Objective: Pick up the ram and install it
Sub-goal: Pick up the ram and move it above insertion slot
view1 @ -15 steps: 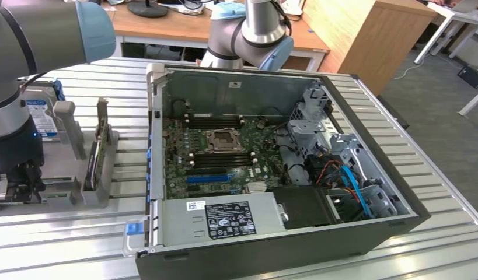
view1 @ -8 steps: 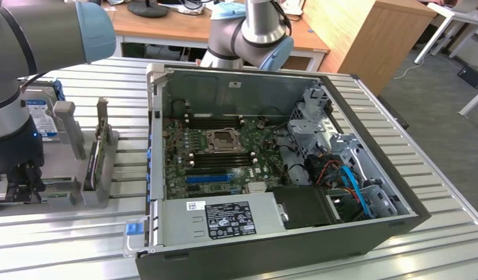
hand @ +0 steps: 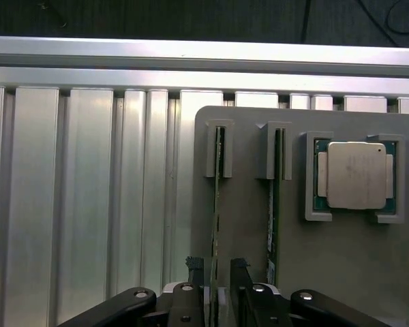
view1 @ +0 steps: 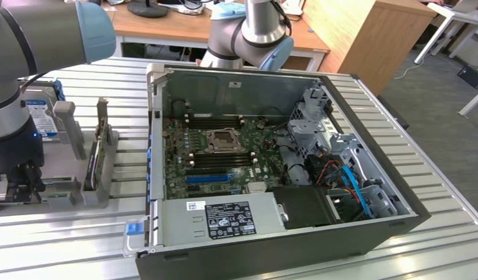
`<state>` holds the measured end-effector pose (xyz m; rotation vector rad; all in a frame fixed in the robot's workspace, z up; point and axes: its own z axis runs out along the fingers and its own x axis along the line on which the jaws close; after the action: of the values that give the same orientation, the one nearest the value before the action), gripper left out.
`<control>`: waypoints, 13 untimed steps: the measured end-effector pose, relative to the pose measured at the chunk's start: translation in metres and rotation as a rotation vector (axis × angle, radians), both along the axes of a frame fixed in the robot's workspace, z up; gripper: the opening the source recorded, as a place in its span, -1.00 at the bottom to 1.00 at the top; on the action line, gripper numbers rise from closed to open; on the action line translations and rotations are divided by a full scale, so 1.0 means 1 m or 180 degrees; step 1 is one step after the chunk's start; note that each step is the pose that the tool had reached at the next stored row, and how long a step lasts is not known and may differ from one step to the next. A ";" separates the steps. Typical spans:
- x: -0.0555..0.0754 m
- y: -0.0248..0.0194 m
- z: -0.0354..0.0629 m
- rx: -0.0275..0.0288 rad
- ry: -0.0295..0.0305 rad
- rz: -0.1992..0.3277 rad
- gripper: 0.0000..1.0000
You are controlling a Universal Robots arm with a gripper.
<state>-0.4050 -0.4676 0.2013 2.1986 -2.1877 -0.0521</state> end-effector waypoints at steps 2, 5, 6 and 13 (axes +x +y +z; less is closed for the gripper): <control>0.000 -0.0004 0.0000 0.0000 0.0000 0.0000 -0.40; 0.000 -0.0005 0.0000 0.0000 0.0000 0.0000 -0.40; 0.000 -0.0005 0.0000 0.0000 0.0000 0.0000 -0.40; 0.000 -0.0005 0.0000 0.0000 0.0000 0.0000 -0.40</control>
<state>-0.4050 -0.4681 0.2013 2.1987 -2.1877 -0.0520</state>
